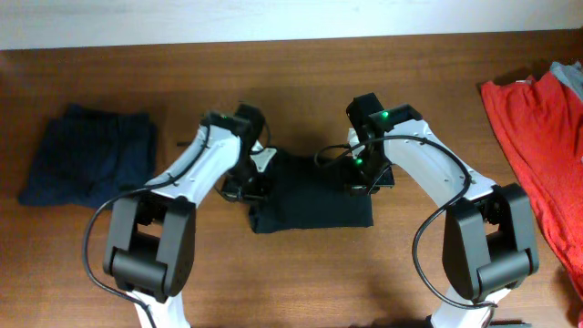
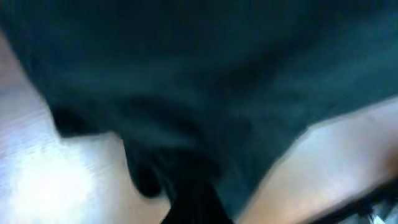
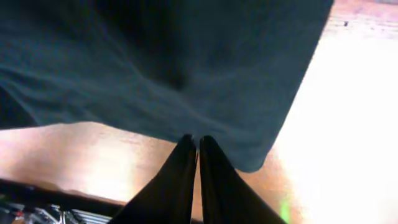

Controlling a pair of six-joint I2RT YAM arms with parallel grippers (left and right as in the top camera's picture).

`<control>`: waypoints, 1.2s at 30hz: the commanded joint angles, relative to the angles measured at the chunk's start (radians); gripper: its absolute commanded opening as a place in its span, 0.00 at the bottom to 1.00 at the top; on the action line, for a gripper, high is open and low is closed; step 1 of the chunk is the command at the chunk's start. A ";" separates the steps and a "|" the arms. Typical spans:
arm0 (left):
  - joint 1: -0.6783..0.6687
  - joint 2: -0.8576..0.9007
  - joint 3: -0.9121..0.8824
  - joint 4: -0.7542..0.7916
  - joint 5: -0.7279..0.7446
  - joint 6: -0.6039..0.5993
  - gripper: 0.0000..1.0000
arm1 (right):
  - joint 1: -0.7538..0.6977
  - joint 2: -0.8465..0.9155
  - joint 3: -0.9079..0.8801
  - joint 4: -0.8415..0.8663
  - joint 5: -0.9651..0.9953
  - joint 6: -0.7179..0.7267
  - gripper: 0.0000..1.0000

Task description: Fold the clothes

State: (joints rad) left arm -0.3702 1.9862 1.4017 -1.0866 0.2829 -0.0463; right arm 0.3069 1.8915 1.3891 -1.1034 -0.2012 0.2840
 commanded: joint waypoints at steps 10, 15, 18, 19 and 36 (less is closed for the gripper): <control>-0.011 -0.004 -0.207 0.015 -0.036 -0.190 0.01 | -0.075 -0.034 0.002 -0.005 0.038 0.013 0.13; -0.002 -0.004 -0.250 0.032 -0.037 -0.229 0.00 | -0.145 -0.030 0.002 0.100 -0.045 -0.052 0.15; -0.002 -0.004 -0.250 0.066 -0.038 -0.229 0.01 | -0.134 -0.003 0.002 0.146 -0.086 -0.100 0.15; -0.002 -0.004 -0.250 0.068 -0.037 -0.229 0.00 | -0.127 0.010 0.002 0.157 -0.087 -0.102 0.15; -0.002 -0.004 -0.250 0.066 -0.041 -0.229 0.01 | -0.093 0.243 0.002 0.332 0.042 -0.134 0.04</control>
State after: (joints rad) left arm -0.3729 1.9591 1.1805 -1.0386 0.2771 -0.2592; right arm 0.2119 2.0697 1.3907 -0.8272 -0.2935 0.1177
